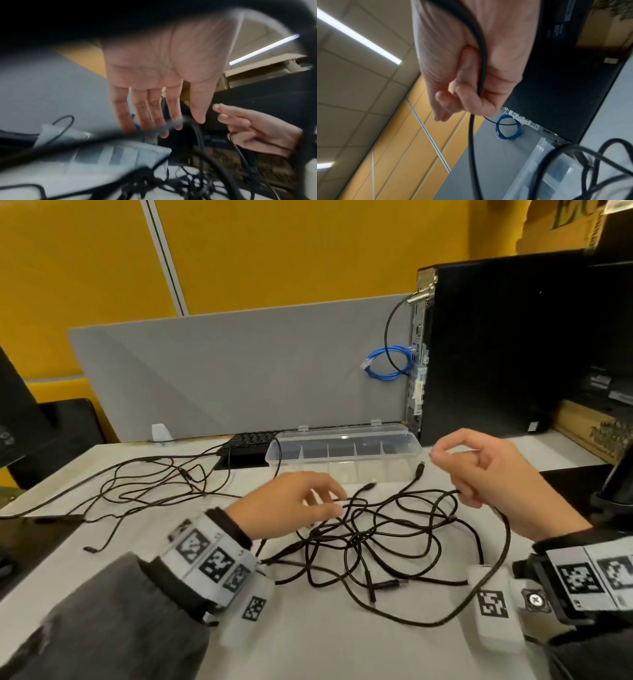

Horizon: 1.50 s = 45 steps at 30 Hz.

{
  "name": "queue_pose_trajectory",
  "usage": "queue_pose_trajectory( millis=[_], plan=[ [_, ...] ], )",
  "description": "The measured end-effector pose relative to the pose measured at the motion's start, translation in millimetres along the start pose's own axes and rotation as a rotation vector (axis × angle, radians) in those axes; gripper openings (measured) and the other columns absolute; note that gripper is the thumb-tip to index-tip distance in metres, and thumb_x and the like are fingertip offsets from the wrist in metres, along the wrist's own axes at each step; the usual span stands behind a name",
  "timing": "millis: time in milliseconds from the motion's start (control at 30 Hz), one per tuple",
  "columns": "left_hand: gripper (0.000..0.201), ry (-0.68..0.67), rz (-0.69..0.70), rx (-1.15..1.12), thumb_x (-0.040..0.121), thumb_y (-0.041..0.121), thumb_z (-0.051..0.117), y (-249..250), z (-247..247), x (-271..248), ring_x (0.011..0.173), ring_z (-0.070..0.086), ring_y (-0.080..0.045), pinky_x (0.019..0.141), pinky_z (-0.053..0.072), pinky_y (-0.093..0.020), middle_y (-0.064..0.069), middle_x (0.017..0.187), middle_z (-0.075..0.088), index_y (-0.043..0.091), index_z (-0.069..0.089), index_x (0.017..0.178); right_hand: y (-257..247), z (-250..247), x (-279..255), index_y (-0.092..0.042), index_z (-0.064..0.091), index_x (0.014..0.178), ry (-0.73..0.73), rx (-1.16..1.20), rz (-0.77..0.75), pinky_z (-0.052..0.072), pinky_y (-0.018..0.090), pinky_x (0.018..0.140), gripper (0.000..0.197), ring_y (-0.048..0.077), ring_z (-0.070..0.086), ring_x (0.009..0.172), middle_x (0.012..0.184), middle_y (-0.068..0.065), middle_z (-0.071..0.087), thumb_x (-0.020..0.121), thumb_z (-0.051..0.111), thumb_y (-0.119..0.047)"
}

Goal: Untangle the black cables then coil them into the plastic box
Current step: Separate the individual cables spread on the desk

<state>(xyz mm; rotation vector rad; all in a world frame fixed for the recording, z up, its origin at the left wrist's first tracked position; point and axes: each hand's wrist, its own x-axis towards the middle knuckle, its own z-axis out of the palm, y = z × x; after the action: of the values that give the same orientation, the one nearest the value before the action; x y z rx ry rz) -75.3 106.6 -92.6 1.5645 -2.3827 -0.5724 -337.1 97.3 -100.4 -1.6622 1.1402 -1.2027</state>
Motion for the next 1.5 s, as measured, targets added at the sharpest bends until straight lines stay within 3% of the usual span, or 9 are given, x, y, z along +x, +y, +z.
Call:
queue_pose_trajectory(
  millis=[167,367,500,600,733,833,1033,1400,1500],
  plan=[
    [0.053,-0.302,-0.086,0.298,0.082,0.052,0.060,8.0,37.5,15.1,0.088,0.048,-0.011,0.084,0.038,-0.032,0.006,0.101,0.059,0.030,0.044,0.127,-1.6,0.6,-2.7,-0.021,0.065,0.090,-0.125,-0.022,-0.033,0.031,0.016,0.036,0.017,0.008,0.035,0.040,0.060,0.002,0.052,0.074,0.068,-0.026],
    [0.013,0.079,-0.048,0.026,0.090,0.031,0.057,-7.3,25.6,16.2,0.058,0.040,-0.002,0.054,0.031,-0.019,0.012,0.066,0.045,0.030,0.056,0.103,10.9,-6.2,2.2,-0.036,0.061,0.100,-0.083,-0.333,-0.059,0.044,0.013,0.055,0.031,0.003,0.043,0.046,0.092,-0.011,0.061,0.073,0.074,-0.029],
    [0.009,0.369,-0.082,-0.231,0.090,0.027,0.058,-27.8,9.7,5.4,0.074,0.058,-0.011,0.067,0.046,-0.024,0.002,0.082,0.063,0.026,0.060,0.099,18.2,-12.3,4.1,-0.043,0.061,0.100,-0.179,-0.574,0.051,0.041,0.016,0.076,0.038,-0.011,0.057,0.079,0.083,-0.018,0.069,0.063,0.067,-0.054],
    [0.009,0.451,-0.043,-0.358,0.090,0.023,0.056,-33.6,7.4,-1.6,0.081,0.060,0.000,0.072,0.047,-0.017,0.007,0.091,0.067,0.026,0.063,0.095,18.4,-6.7,0.8,-0.044,0.068,0.087,-0.363,-0.595,0.133,0.035,0.013,0.065,0.017,-0.005,0.056,0.062,0.059,-0.012,0.066,0.073,0.064,-0.052],
    [0.014,0.530,0.017,-0.457,0.092,0.018,0.054,-39.0,7.5,-6.2,0.080,0.060,0.000,0.074,0.049,-0.013,0.007,0.085,0.067,0.024,0.065,0.097,14.1,-4.9,1.4,-0.036,0.070,0.070,-0.138,-0.498,0.032,0.037,0.015,0.050,0.021,0.004,0.043,0.049,0.057,-0.004,0.059,0.079,0.055,-0.048],
    [0.019,0.562,0.061,-0.606,0.094,0.010,0.049,-42.5,7.0,-9.3,0.070,0.059,0.001,0.070,0.047,-0.013,0.004,0.070,0.067,0.019,0.065,0.094,7.5,2.6,2.5,-0.032,0.066,0.076,0.018,-0.431,0.014,0.045,0.019,0.051,0.023,0.009,0.048,0.052,0.068,-0.006,0.063,0.087,0.049,-0.041],
    [0.025,0.428,0.139,-0.612,0.093,0.002,0.047,-46.7,6.6,-17.1,0.082,0.063,-0.010,0.081,0.049,-0.017,0.008,0.087,0.070,0.019,0.064,0.088,-1.0,14.1,2.7,-0.026,0.064,0.091,0.305,-0.264,-0.033,0.042,0.026,0.051,0.020,0.029,0.049,0.061,0.078,0.018,0.054,0.094,0.045,-0.032],
    [0.024,0.204,0.074,-0.608,0.092,0.000,0.045,-51.2,8.6,-19.3,0.104,0.060,0.001,0.093,0.046,-0.018,0.008,0.107,0.067,0.017,0.051,0.077,-1.6,20.6,1.3,-0.040,0.059,0.085,0.620,0.101,-0.097,0.037,0.019,0.041,0.022,0.010,0.034,0.053,0.064,-0.003,0.035,0.097,0.042,-0.033],
    [0.026,0.213,0.035,-0.616,0.092,-0.003,0.042,-56.8,10.6,-17.7,0.105,0.061,-0.003,0.088,0.049,-0.021,0.006,0.109,0.065,0.016,0.048,0.075,2.4,10.9,3.1,-0.038,0.060,0.093,0.516,-0.121,-0.085,0.047,0.032,0.057,0.017,0.015,0.041,0.058,0.067,-0.003,0.044,0.096,0.044,-0.033]
  ],
)
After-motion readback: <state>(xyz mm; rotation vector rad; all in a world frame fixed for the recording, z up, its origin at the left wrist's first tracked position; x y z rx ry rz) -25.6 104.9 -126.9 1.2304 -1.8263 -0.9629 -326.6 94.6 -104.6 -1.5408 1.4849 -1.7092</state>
